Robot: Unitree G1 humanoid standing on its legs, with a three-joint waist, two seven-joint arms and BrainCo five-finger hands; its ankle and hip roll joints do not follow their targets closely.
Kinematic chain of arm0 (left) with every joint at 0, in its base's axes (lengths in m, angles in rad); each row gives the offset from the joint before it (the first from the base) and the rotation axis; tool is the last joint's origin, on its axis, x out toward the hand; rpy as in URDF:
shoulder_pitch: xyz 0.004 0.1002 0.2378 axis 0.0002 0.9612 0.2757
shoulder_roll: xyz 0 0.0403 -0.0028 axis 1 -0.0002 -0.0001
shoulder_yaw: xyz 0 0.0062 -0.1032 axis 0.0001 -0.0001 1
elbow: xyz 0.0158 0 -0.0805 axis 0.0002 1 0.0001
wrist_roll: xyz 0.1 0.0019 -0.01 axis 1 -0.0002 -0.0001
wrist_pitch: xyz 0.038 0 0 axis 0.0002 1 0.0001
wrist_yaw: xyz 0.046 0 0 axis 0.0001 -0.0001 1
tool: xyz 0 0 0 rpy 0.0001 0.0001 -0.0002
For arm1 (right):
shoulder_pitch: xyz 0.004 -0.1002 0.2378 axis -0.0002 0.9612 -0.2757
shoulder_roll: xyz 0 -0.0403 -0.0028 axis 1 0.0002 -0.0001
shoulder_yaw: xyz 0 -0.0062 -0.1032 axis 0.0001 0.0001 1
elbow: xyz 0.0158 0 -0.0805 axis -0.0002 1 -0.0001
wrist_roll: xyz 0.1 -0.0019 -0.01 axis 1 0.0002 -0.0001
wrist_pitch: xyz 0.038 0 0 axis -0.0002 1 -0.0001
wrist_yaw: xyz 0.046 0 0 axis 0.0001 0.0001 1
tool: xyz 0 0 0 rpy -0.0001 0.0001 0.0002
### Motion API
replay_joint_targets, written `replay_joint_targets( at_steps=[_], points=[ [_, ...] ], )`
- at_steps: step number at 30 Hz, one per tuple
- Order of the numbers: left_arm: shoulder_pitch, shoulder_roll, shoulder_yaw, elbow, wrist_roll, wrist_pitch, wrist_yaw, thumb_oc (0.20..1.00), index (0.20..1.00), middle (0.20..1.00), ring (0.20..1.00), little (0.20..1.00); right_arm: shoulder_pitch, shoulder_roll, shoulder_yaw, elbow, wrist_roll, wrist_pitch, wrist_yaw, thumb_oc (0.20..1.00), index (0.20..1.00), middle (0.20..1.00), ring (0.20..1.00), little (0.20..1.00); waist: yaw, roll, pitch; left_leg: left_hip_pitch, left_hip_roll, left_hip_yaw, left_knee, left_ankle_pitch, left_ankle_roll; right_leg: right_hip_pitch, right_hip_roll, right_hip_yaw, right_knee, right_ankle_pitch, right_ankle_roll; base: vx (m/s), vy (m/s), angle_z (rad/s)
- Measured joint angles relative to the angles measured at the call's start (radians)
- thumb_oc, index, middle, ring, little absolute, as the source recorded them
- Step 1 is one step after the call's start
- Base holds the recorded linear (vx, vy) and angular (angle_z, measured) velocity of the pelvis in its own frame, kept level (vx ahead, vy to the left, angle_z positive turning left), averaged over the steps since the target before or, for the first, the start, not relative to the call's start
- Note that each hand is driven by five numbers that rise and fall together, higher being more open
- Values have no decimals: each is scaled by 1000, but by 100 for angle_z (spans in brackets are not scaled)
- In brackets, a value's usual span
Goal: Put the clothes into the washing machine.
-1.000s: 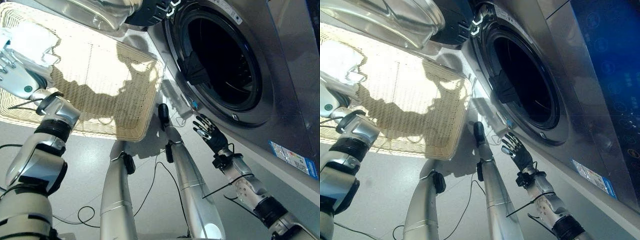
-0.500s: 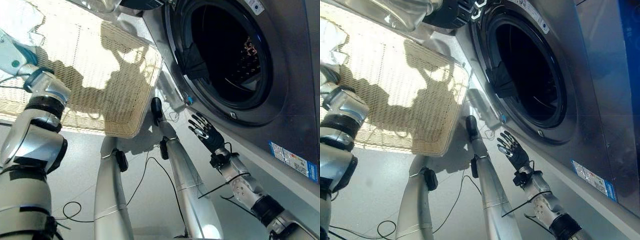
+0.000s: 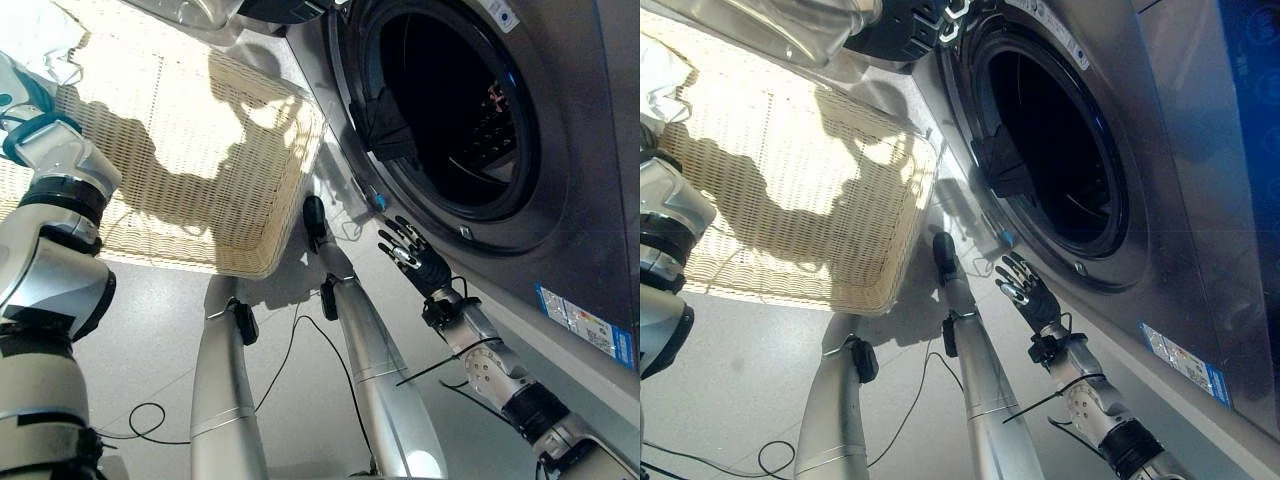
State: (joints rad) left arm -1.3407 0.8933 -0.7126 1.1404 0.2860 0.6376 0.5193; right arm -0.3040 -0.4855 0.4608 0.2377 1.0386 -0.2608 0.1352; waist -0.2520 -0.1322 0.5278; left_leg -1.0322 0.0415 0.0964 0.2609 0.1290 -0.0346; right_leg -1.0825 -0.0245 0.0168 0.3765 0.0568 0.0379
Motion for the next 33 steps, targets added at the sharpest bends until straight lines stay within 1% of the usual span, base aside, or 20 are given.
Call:
replay_joint_targets(
  at_steps=[3, 6, 8, 10, 11, 12, 13, 14, 15, 16, 19, 24, 25, 26, 27, 28, 30, 31, 32, 33],
  points=[
    [72, -1, 42, -65, -35, -17, 24, 200, 200, 200, 200, 200, 4, 6, -1, -2, -1, 0, 0, 1000, 1000, 1000, 1000, 1000, 3, 1, 0, 43, -3, -19, -33, 19, -6, 34, 4, 0, 1, -9, -7, -93, -148, 13],
    [163, -15, 91, -164, -60, -27, 64, 200, 200, 200, 200, 200, 40, 10, -24, -48, -9, -1, -3, 1000, 1000, 1000, 1000, 1000, 34, 10, 0, 85, 0, -29, -81, 46, -19, 54, 7, 0, 8, -21, -15, -83, -128, 11],
    [242, -24, 117, -211, -87, -41, 108, 200, 200, 200, 200, 200, 42, 25, -33, -55, -27, -2, -14, 1000, 1000, 1000, 1000, 1000, 72, 17, 2, 117, 2, -35, -109, 65, -25, 66, 7, -14, 33, -35, -29, -91, -189, 16],
    [294, -27, 154, -256, -115, -46, 138, 200, 200, 200, 200, 200, 60, 45, -59, -67, -35, -3, -17, 1000, 1000, 1000, 1000, 1000, 85, 32, 0, 133, 3, -52, -136, 76, -37, 70, 16, -12, 49, -47, -37, -49, -184, 18],
    [319, -26, 186, -275, -127, -67, 169, 200, 200, 200, 200, 200, 66, 48, -65, -68, -40, -4, -20, 1000, 1000, 1000, 1000, 1000, 104, 41, 2, 149, 7, -66, -167, 94, -47, 75, 22, -16, 52, -49, -40, -45, -158, 17],
    [332, -25, 197, -286, -136, -83, 194, 200, 200, 200, 200, 200, 71, 49, -66, -67, -45, -4, -21, 1000, 1000, 1000, 1000, 1000, 108, 46, 3, 159, 10, -72, -186, 104, -52, 79, 21, -22, 54, -50, -42, -72, -217, 15],
    [357, -22, 226, -309, -156, -114, 224, 200, 200, 200, 200, 200, 76, 53, -65, -65, -46, -3, -23, 1000, 1000, 1000, 1000, 1000, 133, 54, 5, 188, 20, -76, -221, 119, -59, 95, 24, -33, 53, -52, -47, -53, -134, 8],
    [357, -22, 226, -309, -156, -114, 224, 200, 200, 200, 200, 200, 76, 53, -65, -65, -46, -3, -23, 1000, 1000, 1000, 1000, 1000, 133, 54, 5, 188, 20, -76, -221, 119, -59, 95, 24, -33, 53, -52, -47, -70, -168, 10],
    [395, -21, 261, -337, -157, -153, 257, 200, 200, 200, 200, 200, 82, 64, -66, -64, -46, -3, -23, 1000, 1000, 1000, 1000, 1000, 146, 63, 3, 230, 33, -76, -258, 129, -65, 130, 30, -51, 42, -50, -62, -61, -139, 11],
    [409, -20, 262, -339, -156, -180, 270, 200, 200, 200, 200, 200, 86, 79, -73, -63, -46, -5, -23, 1000, 1000, 1000, 1000, 1000, 151, 74, 3, 262, 43, -75, -281, 134, -69, 160, 37, -64, 32, -56, -63, -82, -170, 15],
    [411, -17, 262, -342, -143, -229, 276, 200, 200, 200, 200, 200, 86, 86, -91, -62, -57, -10, -23, 1000, 1000, 1000, 1000, 1000, 156, 101, 4, 298, 53, -74, -289, 135, -70, 202, 39, -84, 22, -59, -71, -53, -84, 5],
    [417, -16, 262, -355, -148, -327, 281, 200, 200, 200, 200, 200, 88, 89, -98, -54, -79, -10, -23, 1000, 1000, 1000, 1000, 1000, 148, 111, 5, 328, 44, -73, -285, 156, -63, 231, 32, -85, 27, -64, -72, -41, -86, 1],
    [429, -22, 263, -385, -157, -379, 280, 200, 200, 200, 200, 200, 88, 94, -97, -54, -86, -10, -23, 1000, 1000, 1000, 1000, 1000, 147, 113, 6, 342, 42, -75, -286, 156, -63, 245, 32, -85, 30, -70, -73, -33, -108, 8],
    [440, -25, 263, -415, -166, -405, 276, 200, 200, 200, 200, 200, 88, 102, -96, -54, -88, -11, -23, 1000, 1000, 1000, 1000, 1000, 148, 113, 6, 350, 41, -77, -286, 156, -63, 252, 33, -85, 33, -73, -71, -40, -145, 11],
    [457, -31, 262, -462, -173, -449, 265, 200, 200, 200, 200, 200, 87, 116, -96, -54, -96, -13, -22, 1000, 1000, 1000, 1000, 1000, 152, 113, 6, 363, 38, -81, -287, 156, -64, 261, 32, -85, 44, -84, -66, -27, -109, 10],
    [471, -39, 268, -506, -192, -515, 215, 200, 200, 200, 200, 200, 86, 129, -97, -55, -125, -19, -22, 1000, 1000, 1000, 1000, 1000, 161, 114, 6, 373, 37, -83, -287, 153, -67, 265, 30, -85, 58, -93, -66, -20, -83, 10],
    [497, -62, 268, -552, -193, -602, 148, 200, 200, 200, 200, 200, 81, 136, -93, -56, -164, -20, -21, 1000, 1000, 1000, 1000, 1000, 163, 126, 4, 377, 38, -86, -287, 143, -69, 265, 23, -84, 74, -103, -72, -15, -95, 7],
    [519, -70, 281, -574, -217, -636, 104, 200, 200, 200, 200, 200, 69, 137, -93, -58, -192, -20, -35, 1000, 1000, 1000, 1000, 1000, 177, 132, 4, 377, 39, -86, -284, 141, -71, 263, 25, -86, 79, -104, -73, -18, -126, 0],
    [556, -79, 311, -610, -253, -651, 67, 200, 200, 200, 200, 200, 71, 135, -89, -60, -218, -20, -52, 1000, 1000, 1000, 1000, 1000, 179, 132, 4, 379, 39, -85, -284, 141, -71, 263, 26, -86, 79, -104, -74, -6, -58, -4],
    [556, -79, 311, -610, -253, -651, 67, 200, 200, 200, 200, 200, 71, 135, -89, -60, -218, -20, -52, 1000, 1000, 1000, 1000, 1000, 179, 132, 4, 379, 39, -85, -284, 141, -71, 263, 26, -86, 79, -104, -74, -13, -68, -8]
  ],
)
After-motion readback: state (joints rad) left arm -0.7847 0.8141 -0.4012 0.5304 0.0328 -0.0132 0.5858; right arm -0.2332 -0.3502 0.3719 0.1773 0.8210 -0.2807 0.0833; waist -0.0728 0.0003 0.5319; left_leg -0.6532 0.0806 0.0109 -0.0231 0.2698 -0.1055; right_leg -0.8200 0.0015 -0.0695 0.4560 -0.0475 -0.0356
